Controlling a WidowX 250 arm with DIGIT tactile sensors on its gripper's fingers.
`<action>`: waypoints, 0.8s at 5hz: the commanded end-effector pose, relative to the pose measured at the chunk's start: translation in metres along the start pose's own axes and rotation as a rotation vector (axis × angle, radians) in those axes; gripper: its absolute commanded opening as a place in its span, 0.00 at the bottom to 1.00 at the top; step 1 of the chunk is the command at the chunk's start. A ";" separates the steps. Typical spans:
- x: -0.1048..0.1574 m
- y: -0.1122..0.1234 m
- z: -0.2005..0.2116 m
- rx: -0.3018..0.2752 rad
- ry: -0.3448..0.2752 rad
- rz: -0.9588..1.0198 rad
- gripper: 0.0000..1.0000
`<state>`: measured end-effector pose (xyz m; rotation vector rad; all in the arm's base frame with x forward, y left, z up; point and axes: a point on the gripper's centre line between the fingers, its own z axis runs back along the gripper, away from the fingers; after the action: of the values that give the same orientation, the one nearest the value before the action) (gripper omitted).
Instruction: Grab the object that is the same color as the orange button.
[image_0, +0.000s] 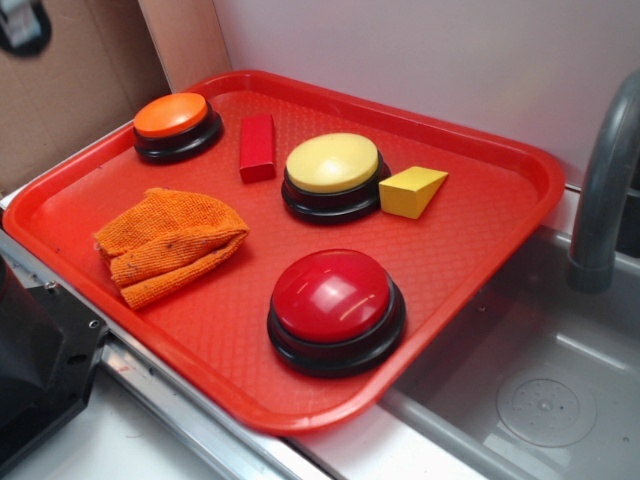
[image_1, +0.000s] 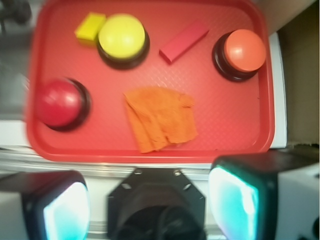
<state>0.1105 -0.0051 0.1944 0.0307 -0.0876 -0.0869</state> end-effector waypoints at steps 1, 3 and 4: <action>0.010 0.025 -0.061 0.072 0.021 -0.032 1.00; 0.024 0.046 -0.109 0.114 0.042 -0.019 1.00; 0.022 0.057 -0.129 0.133 0.079 -0.006 1.00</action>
<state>0.1452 0.0480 0.0653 0.1589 0.0130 -0.0921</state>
